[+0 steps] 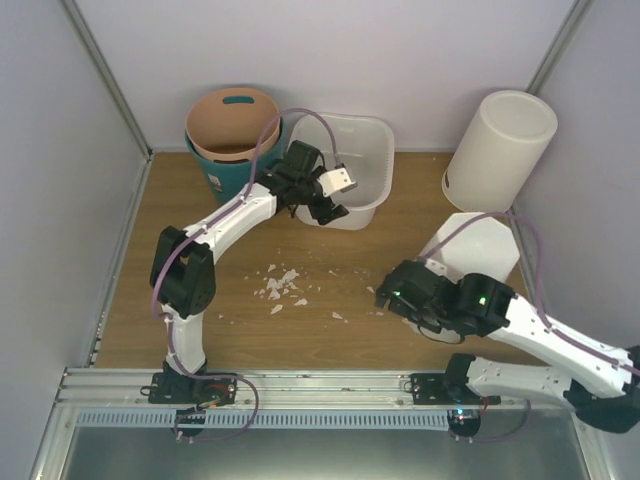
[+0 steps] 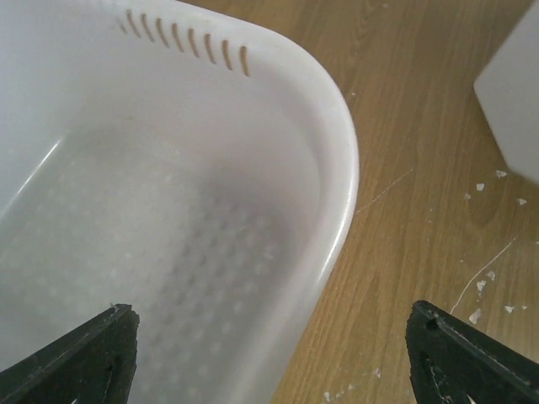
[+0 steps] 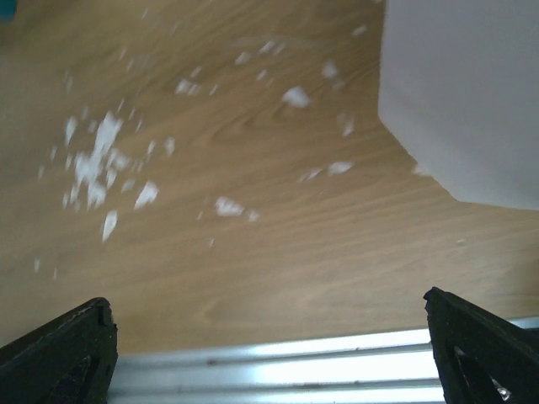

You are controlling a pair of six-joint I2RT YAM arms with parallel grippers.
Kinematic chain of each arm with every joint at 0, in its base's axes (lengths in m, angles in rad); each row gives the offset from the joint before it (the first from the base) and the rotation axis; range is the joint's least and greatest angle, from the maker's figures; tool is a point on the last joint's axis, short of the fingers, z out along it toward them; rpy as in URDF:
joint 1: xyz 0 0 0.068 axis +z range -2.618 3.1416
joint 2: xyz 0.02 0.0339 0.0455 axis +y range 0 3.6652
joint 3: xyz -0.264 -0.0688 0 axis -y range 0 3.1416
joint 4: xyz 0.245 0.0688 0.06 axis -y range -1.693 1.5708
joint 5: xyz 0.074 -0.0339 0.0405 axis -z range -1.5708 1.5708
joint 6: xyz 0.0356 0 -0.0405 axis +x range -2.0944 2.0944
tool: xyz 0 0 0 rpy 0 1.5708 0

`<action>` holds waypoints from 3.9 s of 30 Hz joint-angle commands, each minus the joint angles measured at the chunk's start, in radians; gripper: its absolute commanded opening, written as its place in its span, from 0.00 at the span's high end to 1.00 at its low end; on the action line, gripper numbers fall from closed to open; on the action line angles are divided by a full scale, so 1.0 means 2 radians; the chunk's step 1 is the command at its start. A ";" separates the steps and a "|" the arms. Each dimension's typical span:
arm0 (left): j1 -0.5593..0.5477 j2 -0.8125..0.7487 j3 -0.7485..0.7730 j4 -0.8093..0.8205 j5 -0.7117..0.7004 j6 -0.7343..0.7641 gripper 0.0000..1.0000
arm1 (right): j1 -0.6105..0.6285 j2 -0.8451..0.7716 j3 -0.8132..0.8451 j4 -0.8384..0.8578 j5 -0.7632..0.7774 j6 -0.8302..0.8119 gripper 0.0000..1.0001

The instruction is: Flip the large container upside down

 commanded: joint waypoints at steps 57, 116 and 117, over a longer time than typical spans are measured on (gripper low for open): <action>-0.030 0.063 0.228 -0.191 0.092 0.001 1.00 | -0.265 -0.062 -0.103 0.005 0.024 -0.009 0.00; 0.058 -0.266 -0.478 1.016 0.242 -1.207 1.00 | -0.622 0.116 0.096 0.127 -0.145 -0.463 0.00; 0.052 -0.263 -0.473 1.022 0.239 -1.208 1.00 | -0.622 0.114 0.099 0.126 -0.147 -0.462 0.00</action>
